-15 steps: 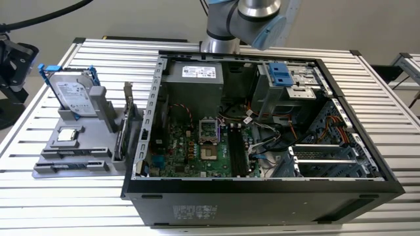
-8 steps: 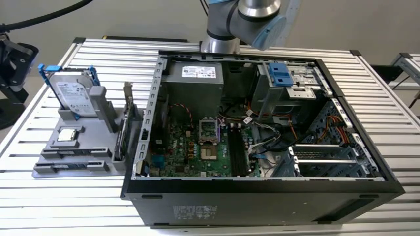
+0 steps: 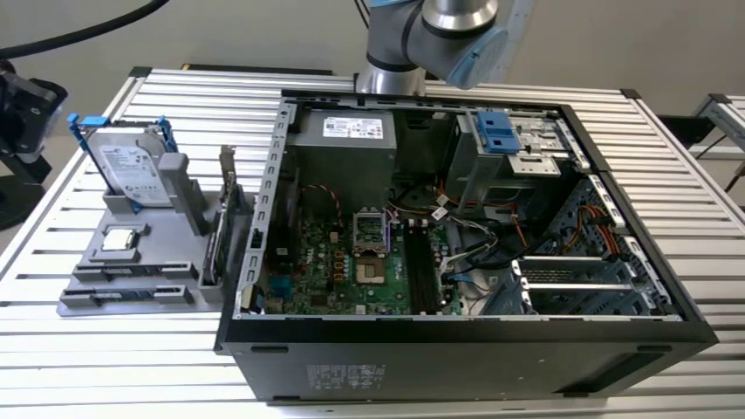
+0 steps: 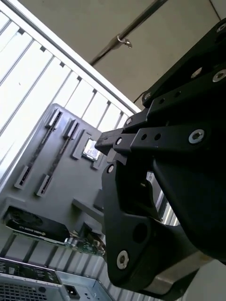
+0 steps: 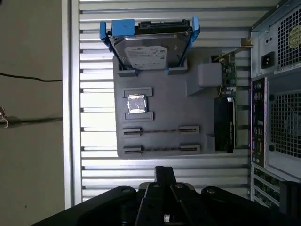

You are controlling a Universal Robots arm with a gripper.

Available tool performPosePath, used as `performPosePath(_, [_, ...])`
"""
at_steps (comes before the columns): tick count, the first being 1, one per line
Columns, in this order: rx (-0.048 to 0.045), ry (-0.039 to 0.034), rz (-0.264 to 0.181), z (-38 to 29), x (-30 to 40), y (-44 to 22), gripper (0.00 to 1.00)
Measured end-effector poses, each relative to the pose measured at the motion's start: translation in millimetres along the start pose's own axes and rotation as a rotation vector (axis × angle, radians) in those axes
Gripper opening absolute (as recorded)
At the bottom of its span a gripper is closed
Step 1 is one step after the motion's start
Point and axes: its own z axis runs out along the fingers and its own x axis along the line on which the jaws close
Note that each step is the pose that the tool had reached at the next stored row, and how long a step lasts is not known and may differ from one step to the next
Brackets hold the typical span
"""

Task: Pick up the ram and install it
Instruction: 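Pick up the ram and move it above insertion slot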

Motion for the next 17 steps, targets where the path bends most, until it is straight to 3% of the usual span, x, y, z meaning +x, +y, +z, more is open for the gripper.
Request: performPosePath(17, [-0.0012,-0.0084,0.166,0.0,0.0,0.0,0.00])
